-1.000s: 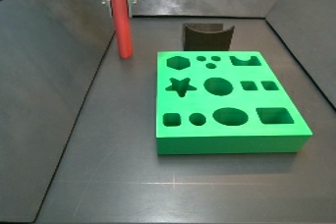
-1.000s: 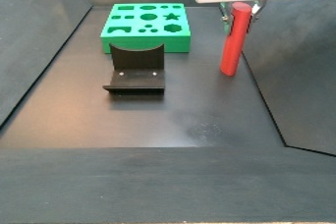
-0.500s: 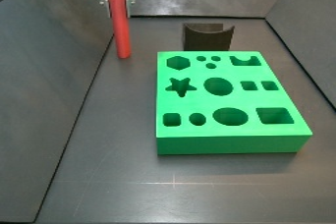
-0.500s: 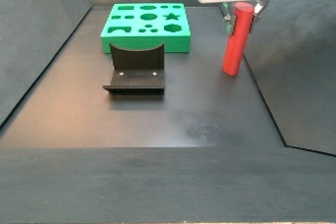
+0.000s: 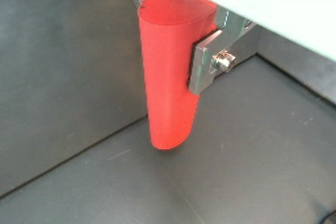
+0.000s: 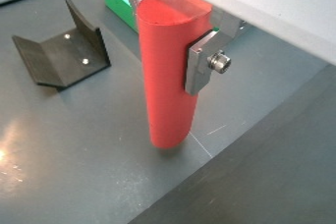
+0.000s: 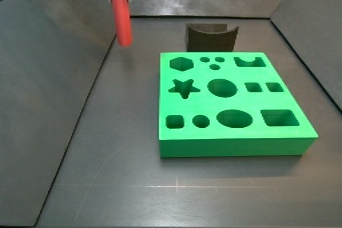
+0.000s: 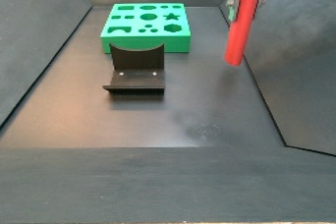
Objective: Pick up the oval object. Move up. Move to above the board. Insert the oval object.
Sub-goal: Move up, then move to above the board.
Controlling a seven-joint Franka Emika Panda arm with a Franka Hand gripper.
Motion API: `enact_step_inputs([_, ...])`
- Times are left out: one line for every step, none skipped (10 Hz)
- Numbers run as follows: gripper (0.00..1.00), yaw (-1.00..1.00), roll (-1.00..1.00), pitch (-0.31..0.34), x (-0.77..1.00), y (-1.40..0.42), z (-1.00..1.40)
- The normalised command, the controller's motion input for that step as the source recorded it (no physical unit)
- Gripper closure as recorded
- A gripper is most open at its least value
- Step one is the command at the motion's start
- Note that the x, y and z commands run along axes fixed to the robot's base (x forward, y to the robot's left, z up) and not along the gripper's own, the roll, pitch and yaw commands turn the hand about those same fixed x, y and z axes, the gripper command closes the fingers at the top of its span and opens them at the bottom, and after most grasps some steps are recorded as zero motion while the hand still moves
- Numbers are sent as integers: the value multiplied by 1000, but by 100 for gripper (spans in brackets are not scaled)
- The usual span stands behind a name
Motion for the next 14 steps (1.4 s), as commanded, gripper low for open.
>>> enact_step_inputs([100, -2, -123, 13, -32, -13, 236])
enact_step_inputs([100, -211, 160, 32, 182, 50, 1000])
enact_step_inputs([100, -198, 140, 59, 187, 52, 1000])
enact_step_inputs([100, -168, 127, 85, 178, 51, 1000])
enact_step_inputs([100, -103, 98, 99, 158, 48, 1000])
enact_step_inputs([100, -64, 73, 98, 142, 46, 1000])
enact_step_inputs([100, -40, 44, 88, 127, 45, 1000])
enact_step_inputs([100, -36, 32, 87, 121, 44, 1000])
enact_step_inputs([100, -30, 8, 86, 107, 44, 1000])
enact_step_inputs([100, -27, -7, 82, 94, 43, 1000])
enact_step_inputs([100, -25, -25, 78, 68, 38, 907])
enact_step_inputs([100, -24, -33, 75, 51, 34, 802])
enact_step_inputs([100, -24, -50, 65, 18, 23, 548])
enact_step_inputs([100, -23, -56, 62, 10, 19, 450])
